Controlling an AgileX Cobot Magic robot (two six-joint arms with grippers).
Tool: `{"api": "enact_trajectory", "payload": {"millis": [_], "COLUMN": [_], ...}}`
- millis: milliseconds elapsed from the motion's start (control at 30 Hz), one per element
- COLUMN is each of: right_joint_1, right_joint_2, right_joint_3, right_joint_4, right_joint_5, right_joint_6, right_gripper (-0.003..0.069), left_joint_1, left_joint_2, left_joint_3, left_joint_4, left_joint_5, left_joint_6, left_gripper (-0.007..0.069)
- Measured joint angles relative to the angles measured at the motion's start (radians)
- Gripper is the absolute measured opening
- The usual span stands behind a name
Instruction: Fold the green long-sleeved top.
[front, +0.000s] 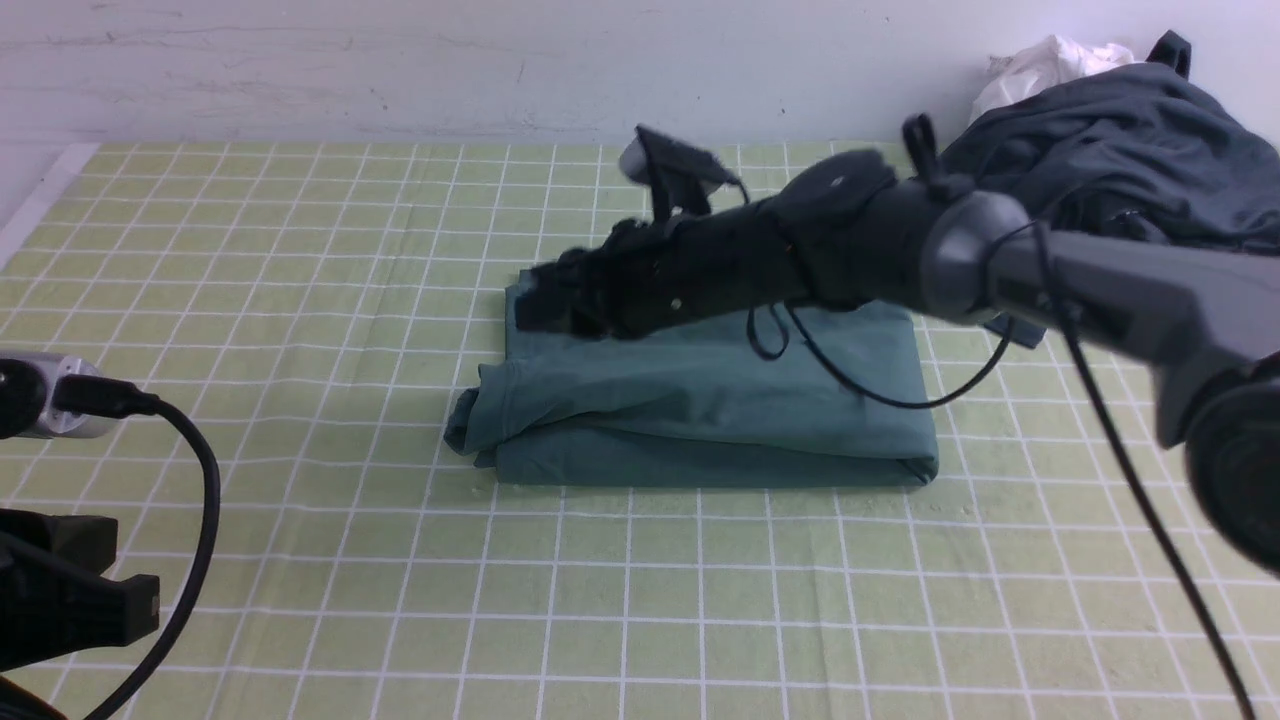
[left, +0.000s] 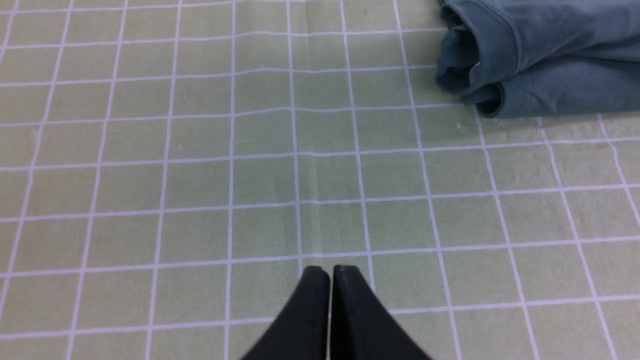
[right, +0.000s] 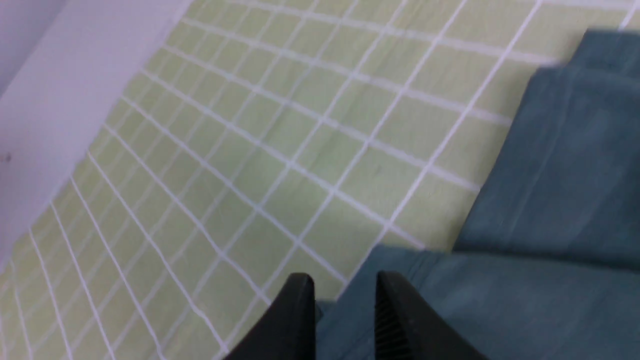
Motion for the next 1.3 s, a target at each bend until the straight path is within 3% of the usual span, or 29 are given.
{"api": "enact_trajectory", "payload": {"millis": [233,367,500,700,767,867,1033,1133,1200,1300], "right_joint_1": [0.051,0.035,0.007,-0.017,-0.017,-0.018,-0.019,-0.019,-0.019,-0.019], "right_joint_2": [0.036,-0.051,-0.24,-0.537,-0.681,-0.835,-1.101,-1.308,-1.362,-1.551], "right_joint_3": [0.0,0.003,0.002,0.0,0.002,0.041,0.292,0.652,0.761,1.146], "right_joint_4": [-0.182,-0.286,-0.466,-0.912,-1.102,-1.22,-1.322,-1.338,-1.341,-1.344], "right_joint_5": [0.0,0.001,0.005,0.159,0.292,0.338,0.253,0.059,-0.035,-0.392], "right_joint_6": [-0.023,-0.023,-0.001,0.239,0.39,0.497,0.621,0.67,0.685,0.758], "right_gripper": [0.0009,-0.0011,-0.0011,-0.0011,-0.0011,-0.0011,-0.0011,-0.0011,-0.0011,-0.0011], "left_joint_1": [0.0,0.0,0.0,0.0,0.0,0.0,0.0,0.0,0.0,0.0], "left_joint_2": [0.0,0.0,0.0,-0.026,-0.077,-0.155,-0.287,-0.383,-0.403,-0.446], "left_joint_3": [0.0,0.0,0.0,0.0,0.0,0.012,0.101,0.179,0.197,0.225], "left_joint_4": [0.0,0.0,0.0,0.0,-0.001,-0.019,-0.065,-0.071,-0.071,-0.07], "left_joint_5": [0.0,0.0,0.0,-0.028,-0.048,-0.106,-0.217,-0.292,-0.321,-0.38], "left_joint_6": [0.0,0.0,0.0,0.015,0.082,0.147,0.213,0.231,0.241,0.277], "left_gripper": [-0.0003,-0.0003,-0.0003,-0.0003,-0.0003,-0.0003,-0.0003,-0.0003,-0.0003,-0.0003]}}
